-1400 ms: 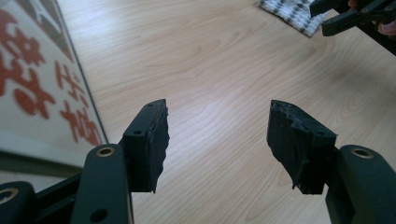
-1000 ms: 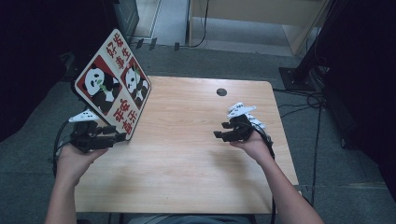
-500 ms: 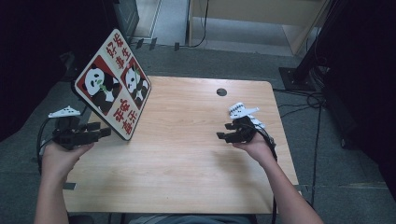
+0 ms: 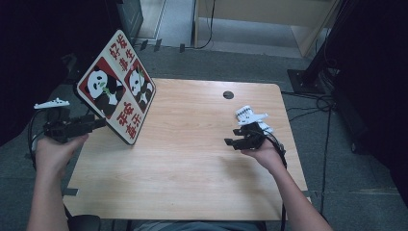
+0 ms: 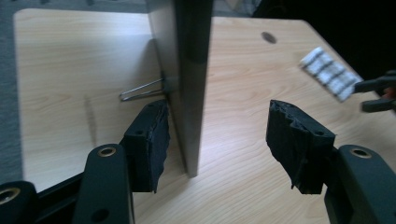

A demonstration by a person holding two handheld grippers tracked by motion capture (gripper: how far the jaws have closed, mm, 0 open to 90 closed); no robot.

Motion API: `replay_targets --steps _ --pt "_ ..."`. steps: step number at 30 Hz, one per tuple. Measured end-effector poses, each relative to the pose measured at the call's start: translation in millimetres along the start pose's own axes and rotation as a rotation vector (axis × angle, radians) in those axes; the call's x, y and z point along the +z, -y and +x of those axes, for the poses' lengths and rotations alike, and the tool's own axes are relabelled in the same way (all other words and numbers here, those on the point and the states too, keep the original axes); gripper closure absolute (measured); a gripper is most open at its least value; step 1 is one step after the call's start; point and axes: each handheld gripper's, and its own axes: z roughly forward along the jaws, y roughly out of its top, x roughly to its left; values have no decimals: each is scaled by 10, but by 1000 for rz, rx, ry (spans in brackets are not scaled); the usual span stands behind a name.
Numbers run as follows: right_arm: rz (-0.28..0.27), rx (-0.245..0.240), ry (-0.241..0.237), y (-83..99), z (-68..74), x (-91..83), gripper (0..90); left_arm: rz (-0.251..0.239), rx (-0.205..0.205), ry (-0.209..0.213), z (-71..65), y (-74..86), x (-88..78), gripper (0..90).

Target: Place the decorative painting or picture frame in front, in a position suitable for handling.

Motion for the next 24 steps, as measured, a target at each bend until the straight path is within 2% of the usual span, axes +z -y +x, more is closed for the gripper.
replay_targets --steps 2,8,12,16,23,24 --pt "-2 -1 5 8 -5 -7 428 22 10 -13 -12 -80 7 396" --pt "-16 10 13 9 -37 -48 428 29 22 -40 -27 -349 -32 396" --pt "-16 13 16 13 -51 -54 428 39 27 -15 2 -536 -45 398" --pt "-13 14 15 24 -57 -65 428 63 10 -39 67 -711 -34 399" --pt "-19 9 19 37 -84 -81 428 93 28 -75 62 -1007 13 402" --pt "-14 19 21 37 -78 -87 428 99 36 -90 58 -1047 26 403"
